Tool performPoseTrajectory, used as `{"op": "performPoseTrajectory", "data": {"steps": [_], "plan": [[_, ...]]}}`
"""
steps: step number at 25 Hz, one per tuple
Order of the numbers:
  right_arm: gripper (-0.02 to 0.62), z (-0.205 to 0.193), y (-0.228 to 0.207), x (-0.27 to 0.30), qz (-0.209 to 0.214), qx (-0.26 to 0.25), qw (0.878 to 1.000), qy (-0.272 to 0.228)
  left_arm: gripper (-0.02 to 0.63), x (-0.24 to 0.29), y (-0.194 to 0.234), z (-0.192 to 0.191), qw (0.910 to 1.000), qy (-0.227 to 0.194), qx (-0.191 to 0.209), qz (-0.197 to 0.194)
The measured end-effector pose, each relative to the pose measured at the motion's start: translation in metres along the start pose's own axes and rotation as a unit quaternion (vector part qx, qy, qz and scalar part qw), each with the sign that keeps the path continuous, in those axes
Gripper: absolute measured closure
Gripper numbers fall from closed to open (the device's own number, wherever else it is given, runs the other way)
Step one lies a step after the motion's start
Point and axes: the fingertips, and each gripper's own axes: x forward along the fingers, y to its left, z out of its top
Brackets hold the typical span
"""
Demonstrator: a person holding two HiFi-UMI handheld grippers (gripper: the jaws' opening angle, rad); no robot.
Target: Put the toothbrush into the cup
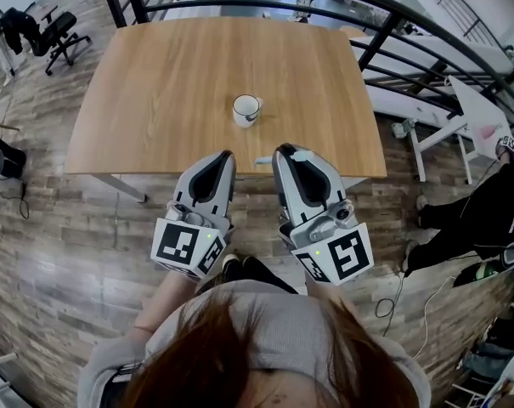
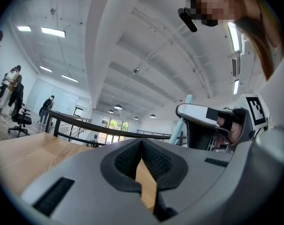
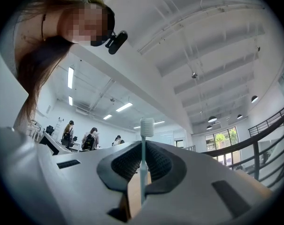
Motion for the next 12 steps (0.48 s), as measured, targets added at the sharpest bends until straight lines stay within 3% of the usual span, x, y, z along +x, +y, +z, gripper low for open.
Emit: {"op": "performPoseTrajectory", "data": {"steps": [7, 12], "plan": [[0.563, -0.057, -0.034, 0.040, 0.012, -0.059, 0.998, 0.016, 0.600, -0.005, 0.013, -0.023, 0.9993, 0.021, -0.011, 0.028], [0.563, -0.109, -0.071, 0.085, 0.016, -0.071, 0.997, 0.017, 0.600, -0.018, 0.031, -0.046, 0.9964, 0.050, -0.026, 0.063]]}}
